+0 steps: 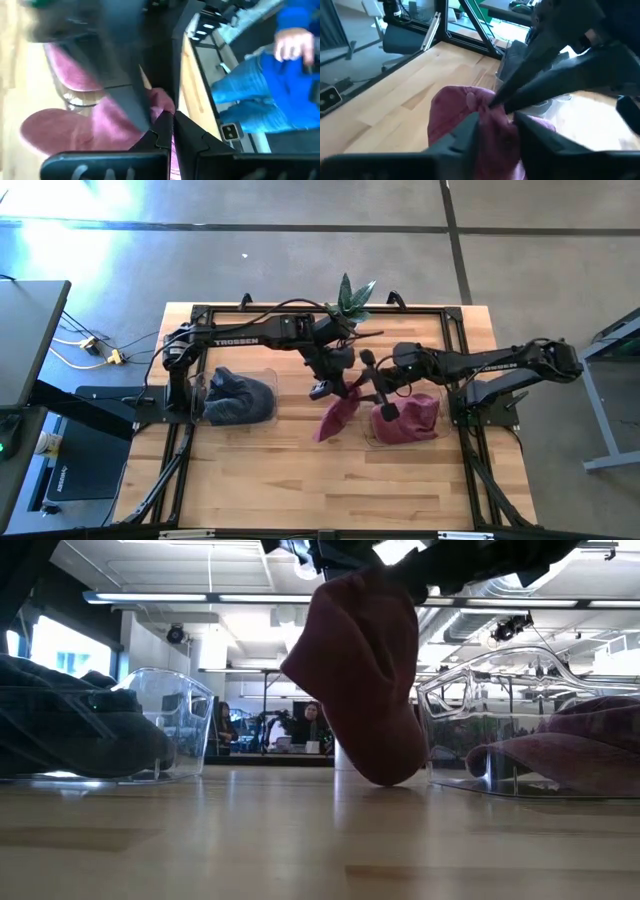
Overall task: Pick & Place hat
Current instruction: Put the red cap into the right transparent bin
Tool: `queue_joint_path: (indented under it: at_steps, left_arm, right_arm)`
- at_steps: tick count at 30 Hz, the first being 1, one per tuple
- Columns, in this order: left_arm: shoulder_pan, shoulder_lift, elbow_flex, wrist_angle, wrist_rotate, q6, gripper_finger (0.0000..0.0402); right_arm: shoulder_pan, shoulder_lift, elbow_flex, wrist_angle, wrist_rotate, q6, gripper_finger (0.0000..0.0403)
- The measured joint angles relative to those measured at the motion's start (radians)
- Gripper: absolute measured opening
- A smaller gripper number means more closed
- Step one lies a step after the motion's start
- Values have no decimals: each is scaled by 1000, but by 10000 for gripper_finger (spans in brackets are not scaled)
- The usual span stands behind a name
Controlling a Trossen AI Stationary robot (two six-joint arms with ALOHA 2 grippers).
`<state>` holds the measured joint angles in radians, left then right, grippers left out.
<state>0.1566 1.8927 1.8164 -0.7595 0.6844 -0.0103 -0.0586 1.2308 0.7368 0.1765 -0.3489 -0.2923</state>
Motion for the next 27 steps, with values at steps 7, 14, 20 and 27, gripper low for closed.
queue_joint_path:
  at_steps: [7,14,20,27]
  left_arm:
    - [37,0,10,-32,-29,-93,46]
    - [128,-3,255,-560,-288,7,93]
    - [123,-88,328,-640,-483,27,94]
    - [88,-283,139,-407,-530,-30,94]
  right_arm:
    - [0,0,0,-17,11,140,12]
    - [0,-36,1,42,102,391,9]
    - [1,-118,3,87,236,559,13]
    - [0,-196,3,82,299,682,10]
